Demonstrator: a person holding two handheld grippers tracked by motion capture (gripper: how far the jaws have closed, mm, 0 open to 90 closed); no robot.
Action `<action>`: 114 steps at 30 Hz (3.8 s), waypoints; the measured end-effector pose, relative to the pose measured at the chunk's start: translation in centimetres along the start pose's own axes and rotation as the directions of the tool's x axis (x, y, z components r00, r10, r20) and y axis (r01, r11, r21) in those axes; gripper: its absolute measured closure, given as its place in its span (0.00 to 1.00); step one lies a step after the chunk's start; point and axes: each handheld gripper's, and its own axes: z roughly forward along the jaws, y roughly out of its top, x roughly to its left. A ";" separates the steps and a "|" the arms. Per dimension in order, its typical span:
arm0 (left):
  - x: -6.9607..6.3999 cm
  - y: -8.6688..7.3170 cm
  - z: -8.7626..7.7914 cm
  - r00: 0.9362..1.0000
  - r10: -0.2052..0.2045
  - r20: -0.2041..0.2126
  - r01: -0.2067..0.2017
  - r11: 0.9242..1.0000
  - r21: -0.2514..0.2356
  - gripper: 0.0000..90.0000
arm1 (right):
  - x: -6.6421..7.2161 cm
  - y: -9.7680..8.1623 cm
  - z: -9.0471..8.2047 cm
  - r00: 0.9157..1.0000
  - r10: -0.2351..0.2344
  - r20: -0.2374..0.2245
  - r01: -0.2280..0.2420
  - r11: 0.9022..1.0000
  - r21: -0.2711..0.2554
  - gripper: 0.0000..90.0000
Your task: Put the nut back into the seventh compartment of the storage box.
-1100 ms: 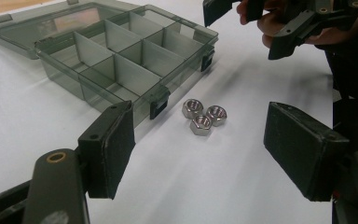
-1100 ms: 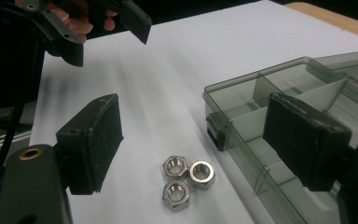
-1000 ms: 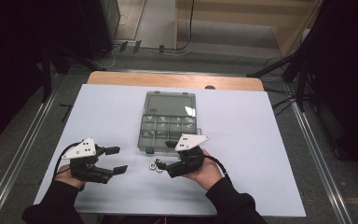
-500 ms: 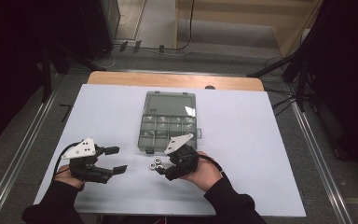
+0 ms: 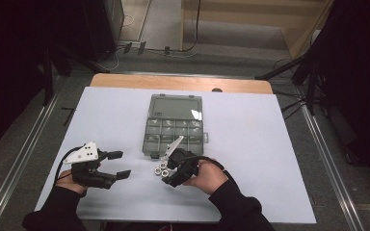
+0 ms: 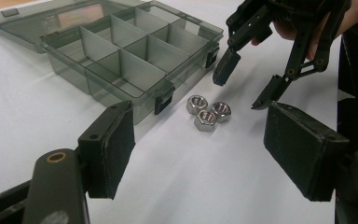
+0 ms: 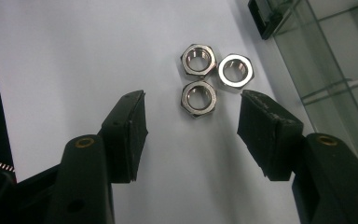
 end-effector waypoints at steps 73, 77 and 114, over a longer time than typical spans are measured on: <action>-0.1 0.0 0.2 1.000 0.004 0.021 -0.004 1.000 0.003 0.28 | -4.1 -3.1 -5.1 0.990 0.141 -0.026 -0.142 0.944 -0.298 0.79; -0.1 0.0 0.1 1.000 0.007 0.020 -0.007 1.000 0.003 0.28 | -4.9 -3.5 -5.7 0.984 0.179 -0.009 -0.172 0.933 -0.316 0.79; -0.1 -0.2 0.1 1.000 0.001 0.013 -0.001 1.000 0.006 0.28 | -8.0 -2.4 -3.1 0.956 0.286 0.073 -0.255 0.925 -0.281 0.61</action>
